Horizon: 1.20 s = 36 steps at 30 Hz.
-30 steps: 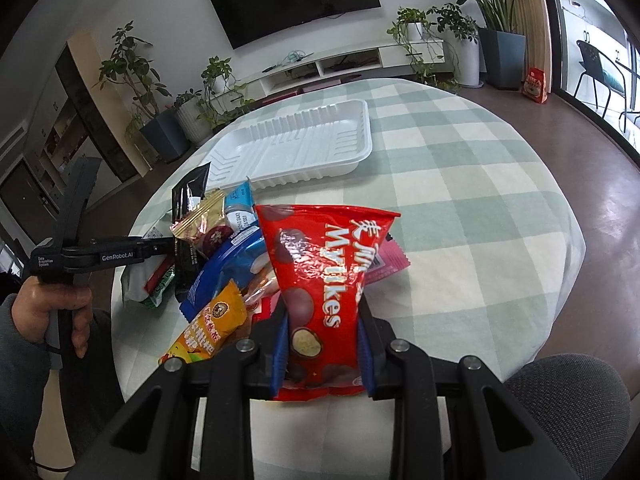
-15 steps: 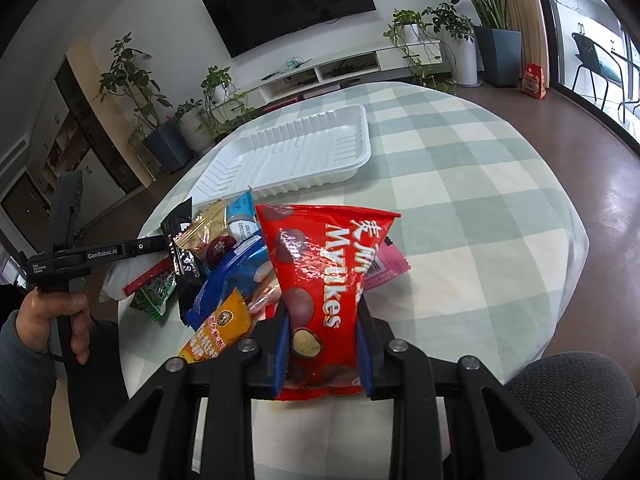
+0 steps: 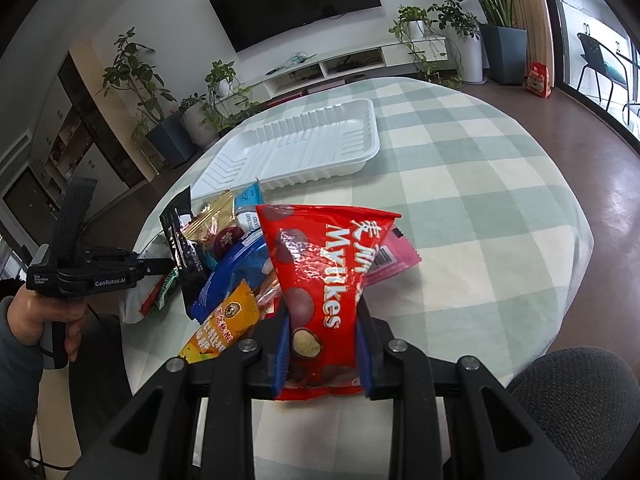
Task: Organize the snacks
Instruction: 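Lift both held packets and carry them over the white tray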
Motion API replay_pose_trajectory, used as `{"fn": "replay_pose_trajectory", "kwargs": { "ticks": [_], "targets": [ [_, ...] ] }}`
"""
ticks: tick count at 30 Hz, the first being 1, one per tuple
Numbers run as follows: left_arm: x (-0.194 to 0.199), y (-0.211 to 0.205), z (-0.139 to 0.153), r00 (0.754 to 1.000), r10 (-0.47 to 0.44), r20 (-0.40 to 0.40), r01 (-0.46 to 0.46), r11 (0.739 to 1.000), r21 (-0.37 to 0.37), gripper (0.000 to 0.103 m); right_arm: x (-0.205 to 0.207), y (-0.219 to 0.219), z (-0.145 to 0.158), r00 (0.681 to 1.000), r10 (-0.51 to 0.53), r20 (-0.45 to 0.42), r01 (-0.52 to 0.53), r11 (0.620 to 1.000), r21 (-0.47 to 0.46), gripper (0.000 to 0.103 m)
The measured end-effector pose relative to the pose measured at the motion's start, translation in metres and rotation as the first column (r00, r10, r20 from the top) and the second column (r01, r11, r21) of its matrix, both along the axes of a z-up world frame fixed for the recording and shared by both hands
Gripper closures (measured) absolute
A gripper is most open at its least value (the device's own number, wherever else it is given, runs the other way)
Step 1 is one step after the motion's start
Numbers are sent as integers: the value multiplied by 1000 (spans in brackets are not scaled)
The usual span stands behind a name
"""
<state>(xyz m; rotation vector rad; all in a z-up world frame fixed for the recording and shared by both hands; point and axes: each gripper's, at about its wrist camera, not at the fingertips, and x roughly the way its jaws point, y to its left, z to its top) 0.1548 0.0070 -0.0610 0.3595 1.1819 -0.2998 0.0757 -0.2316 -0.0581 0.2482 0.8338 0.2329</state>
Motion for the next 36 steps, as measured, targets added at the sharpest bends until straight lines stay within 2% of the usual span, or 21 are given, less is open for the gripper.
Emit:
{"fn": "replay_pose_trajectory", "kwargs": {
  "ticks": [2, 4, 8, 12, 15, 20, 28, 33, 36],
  "targets": [
    [1, -3, -1, 999, -29, -17, 30, 999, 39, 88, -1, 0, 0, 1000, -1, 1, 1, 1000, 3, 74],
    [1, -3, 3, 999, -41, -12, 41, 998, 37, 92, -1, 0, 1, 1000, -3, 5, 3, 1000, 5, 74],
    [-7, 0, 10, 998, -55, 25, 56, 998, -43, 93, -2, -2, 1, 1000, -9, 7, 9, 1000, 10, 74],
    [-12, 4, 10, 999, -34, 20, 35, 995, -96, 93, -1, -3, 0, 1000, -15, 6, 15, 1000, 14, 74],
    [-14, 14, 13, 1000, 11, 24, -7, 989, -150, 93, -1, -3, 0, 1000, -15, 5, 15, 1000, 15, 74],
    [-21, 34, 25, 993, 97, 73, -79, 973, -215, 93, 0, -4, -1, 1000, -23, 8, 23, 1000, 14, 74],
    [-26, 76, 43, 958, 258, 122, -198, 909, -367, 93, -2, -3, 3, 999, -28, 15, 28, 999, 16, 74],
    [-28, 90, 62, 939, 306, 158, -209, 871, -444, 93, -2, -4, 9, 999, -36, 28, 36, 999, 9, 74],
    [-24, 89, 76, 930, 315, 187, -196, 860, -471, 93, -1, -6, 14, 998, -40, 40, 40, 999, -2, 74]
  ]
}}
